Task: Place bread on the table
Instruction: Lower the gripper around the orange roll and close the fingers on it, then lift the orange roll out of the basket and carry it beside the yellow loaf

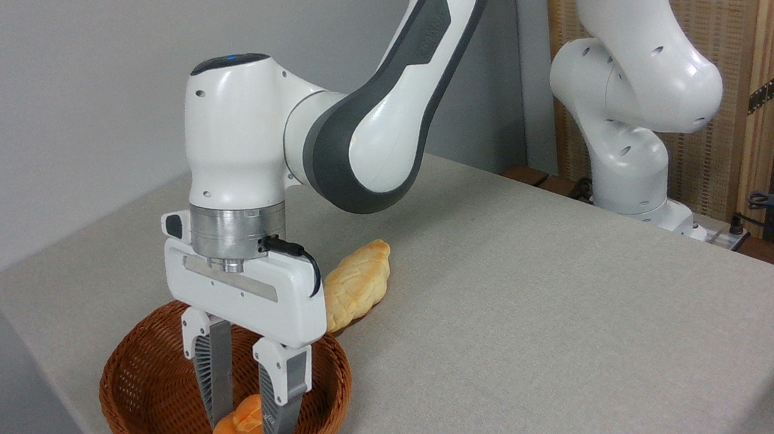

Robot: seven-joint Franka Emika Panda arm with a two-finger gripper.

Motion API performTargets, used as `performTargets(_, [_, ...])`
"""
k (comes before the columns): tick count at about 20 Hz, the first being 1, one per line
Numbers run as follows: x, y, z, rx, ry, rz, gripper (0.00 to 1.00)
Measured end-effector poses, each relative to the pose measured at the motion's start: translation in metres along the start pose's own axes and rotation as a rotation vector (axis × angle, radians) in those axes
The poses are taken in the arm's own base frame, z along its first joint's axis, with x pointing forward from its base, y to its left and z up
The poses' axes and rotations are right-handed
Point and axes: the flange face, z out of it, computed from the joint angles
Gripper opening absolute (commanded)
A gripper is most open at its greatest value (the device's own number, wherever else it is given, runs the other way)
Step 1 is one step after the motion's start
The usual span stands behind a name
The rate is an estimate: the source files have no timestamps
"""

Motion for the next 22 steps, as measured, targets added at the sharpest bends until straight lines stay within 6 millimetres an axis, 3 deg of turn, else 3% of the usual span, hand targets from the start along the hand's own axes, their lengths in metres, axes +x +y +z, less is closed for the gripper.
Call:
performTargets(17, [0.004,0.000,-0.009,0.003,0.016,-0.002,0.39])
performTargets(22, [0.009,0.000,-0.032,-0.029,0.038,-0.048,0.39])
